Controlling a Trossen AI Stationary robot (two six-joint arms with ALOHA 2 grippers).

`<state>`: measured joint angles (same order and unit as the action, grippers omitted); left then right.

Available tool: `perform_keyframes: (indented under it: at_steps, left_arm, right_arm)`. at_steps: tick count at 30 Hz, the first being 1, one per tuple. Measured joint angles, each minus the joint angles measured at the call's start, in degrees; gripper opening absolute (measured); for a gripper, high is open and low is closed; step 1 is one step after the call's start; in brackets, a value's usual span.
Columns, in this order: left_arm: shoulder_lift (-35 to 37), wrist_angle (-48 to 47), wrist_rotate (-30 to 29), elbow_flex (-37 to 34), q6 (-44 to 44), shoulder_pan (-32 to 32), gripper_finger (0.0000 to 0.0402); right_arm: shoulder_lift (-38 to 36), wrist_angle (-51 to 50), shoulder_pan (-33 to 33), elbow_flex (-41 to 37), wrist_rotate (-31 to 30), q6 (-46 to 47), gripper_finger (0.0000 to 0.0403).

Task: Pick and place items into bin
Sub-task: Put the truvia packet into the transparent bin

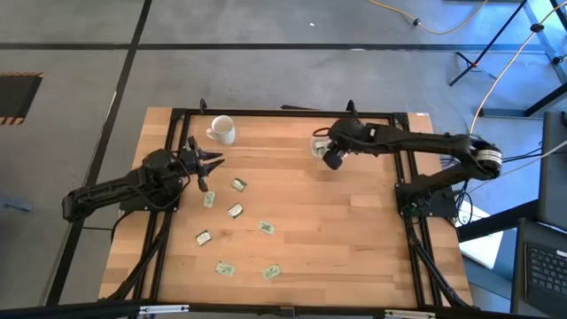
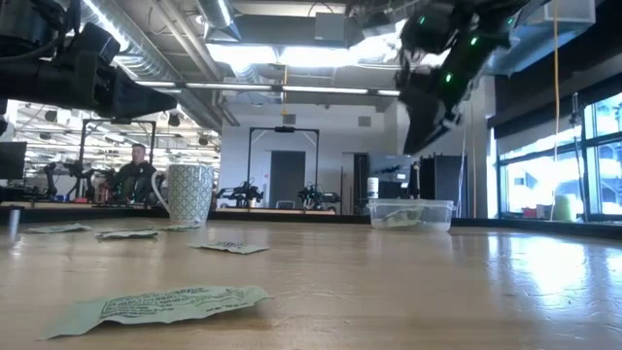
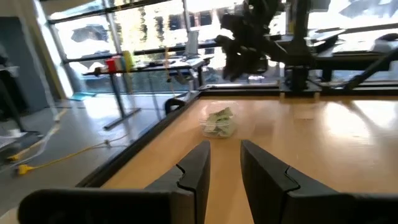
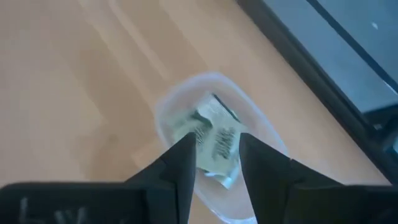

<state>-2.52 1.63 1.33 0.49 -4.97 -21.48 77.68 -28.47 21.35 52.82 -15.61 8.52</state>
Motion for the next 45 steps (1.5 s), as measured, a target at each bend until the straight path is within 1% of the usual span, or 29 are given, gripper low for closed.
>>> perform_keyframes:
  at_steps: [3, 6, 10, 13, 15, 21, 23, 26, 31, 34, 37, 41, 45]
  left_arm:
    - [-0.3, 0.0, 2.4, 0.0, 2.0, 0.0, 0.0094]
    - [-2.6, -0.2, 3.9, 0.1, 2.5, 0.5, 0.0113]
    - [-9.8, -0.5, 4.2, 1.1, 2.3, 3.5, 0.0133]
    - [-17.8, -0.2, 3.8, 2.8, 2.3, 7.1, 0.0136]
    - [-23.8, -0.2, 2.5, 4.6, 2.3, 9.6, 0.0135]
    - [-43.5, -0.9, -5.9, 11.8, 0.5, 14.8, 0.0128]
    - [-50.2, -2.0, -7.4, 14.6, -0.6, 15.6, 0.0127]
    - [-58.8, -2.7, -7.6, 18.5, -0.8, 16.0, 0.0127]
    - [-69.9, -6.9, -8.1, 24.2, -0.8, 15.9, 0.0123]
    - [-74.6, -9.7, -10.1, 26.7, -0.8, 15.8, 0.0119]
    - [-77.4, -11.6, -11.8, 28.3, -0.8, 15.8, 0.0115]
    - [-78.5, -11.8, -11.9, 28.9, -0.7, 15.8, 0.0108]
    - [-78.5, -12.1, -10.3, 28.9, -0.2, 15.7, 0.0093]
  right_arm:
    - [-3.8, 0.1, -0.5, 0.0, 2.7, 0.3, 0.0126]
    - [-6.6, 0.1, -0.7, 0.0, 5.9, 0.5, 0.0126]
    - [-8.1, 0.9, -0.8, 0.0, 9.4, 1.9, 0.0126]
    - [-8.1, 1.7, -1.4, 0.0, 9.7, 1.8, 0.0126]
    - [-8.1, 1.8, -1.4, 0.0, 9.9, 1.8, 0.0126]
    - [-8.1, 2.2, -1.4, 0.0, 9.7, 1.8, 0.0126]
    - [-8.1, 2.2, -1.4, 0.0, 9.7, 1.8, 0.0126]
    - [-8.1, 2.2, -1.4, 0.0, 9.7, 1.8, 0.0126]
    - [-8.1, 2.2, -1.4, 0.0, 9.7, 1.5, 0.0127]
    - [-8.1, 2.1, -1.4, 0.0, 9.7, 1.2, 0.0127]
    - [-8.1, 1.9, -1.4, 0.0, 9.7, 0.1, 0.0127]
    - [-8.1, 1.6, -1.4, 0.0, 9.7, 0.0, 0.0127]
    - [-8.1, 1.6, -1.4, 0.0, 9.7, 0.0, 0.0127]
